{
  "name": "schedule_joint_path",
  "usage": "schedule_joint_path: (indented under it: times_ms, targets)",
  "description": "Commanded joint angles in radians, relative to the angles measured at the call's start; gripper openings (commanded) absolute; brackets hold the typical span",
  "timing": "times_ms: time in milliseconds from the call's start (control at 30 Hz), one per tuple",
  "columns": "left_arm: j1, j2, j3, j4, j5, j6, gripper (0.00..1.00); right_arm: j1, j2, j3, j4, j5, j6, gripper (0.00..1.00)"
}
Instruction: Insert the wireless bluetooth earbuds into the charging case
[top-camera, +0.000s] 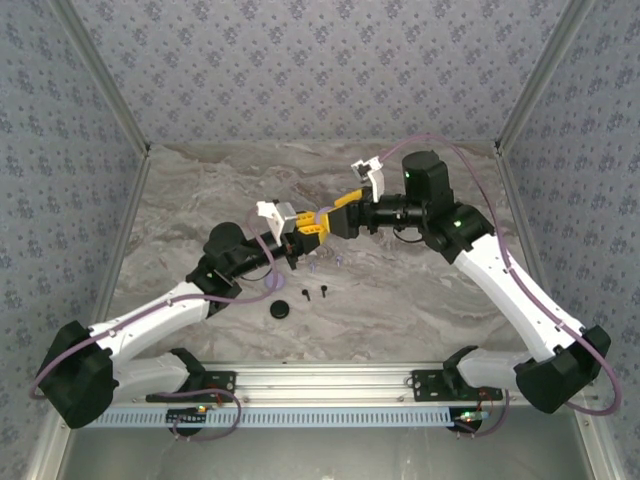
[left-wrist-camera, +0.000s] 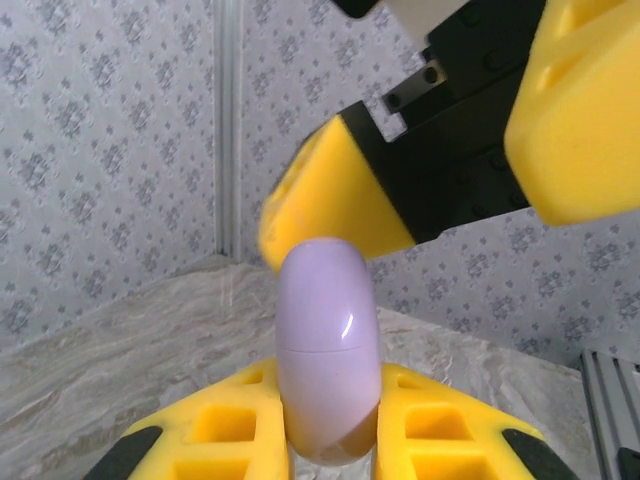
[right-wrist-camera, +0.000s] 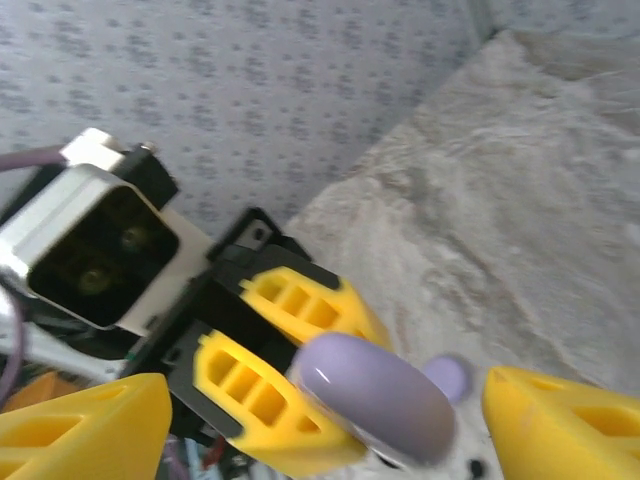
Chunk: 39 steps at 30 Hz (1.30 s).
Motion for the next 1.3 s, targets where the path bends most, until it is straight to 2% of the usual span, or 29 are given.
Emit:
schedule_joint_path:
  times_ms: [0, 67, 167, 300, 433, 633, 767, 967, 1133, 1267]
  targets:
    - [0.000, -0.008, 0.053, -0.103, -0.093, 0.016, 0.00, -0.049, -0.079, -0.015, -0.073, 0.175, -0.017, 0.88]
    - [0.011, 0.008, 0.068, -0.189, -0.167, 0.005, 0.00, -0.116, -0.134, -0.080, -0.044, 0.184, 0.021, 0.92]
    - [0.075, 0.061, 0.069, -0.249, -0.182, -0.079, 0.00, -0.192, -0.219, -0.187, -0.004, 0.205, 0.064, 1.00]
    - [0.173, 0.194, 0.080, -0.290, -0.148, -0.224, 0.00, -0.245, -0.317, -0.280, 0.029, 0.226, 0.103, 1.00]
    - [0.226, 0.362, 0.120, -0.302, -0.124, -0.323, 0.00, -0.278, -0.385, -0.363, 0.071, 0.210, 0.143, 1.00]
    - [0.240, 0.605, 0.231, -0.258, -0.052, -0.384, 0.00, -0.323, -0.402, -0.457, 0.164, 0.092, 0.237, 1.00]
    - [0.241, 0.734, 0.299, -0.226, 0.003, -0.466, 0.00, -0.324, -0.391, -0.453, 0.128, 0.103, 0.234, 1.00]
    - [0.239, 0.838, 0.332, -0.188, 0.018, -0.547, 0.00, -0.328, -0.391, -0.449, 0.103, 0.114, 0.215, 1.00]
    - [0.239, 0.858, 0.342, -0.241, -0.010, -0.540, 0.14, -0.331, -0.381, -0.449, 0.101, 0.109, 0.221, 1.00]
    - [0.244, 0.849, 0.342, -0.283, -0.043, -0.512, 0.34, -0.331, -0.361, -0.449, 0.104, 0.086, 0.229, 1.00]
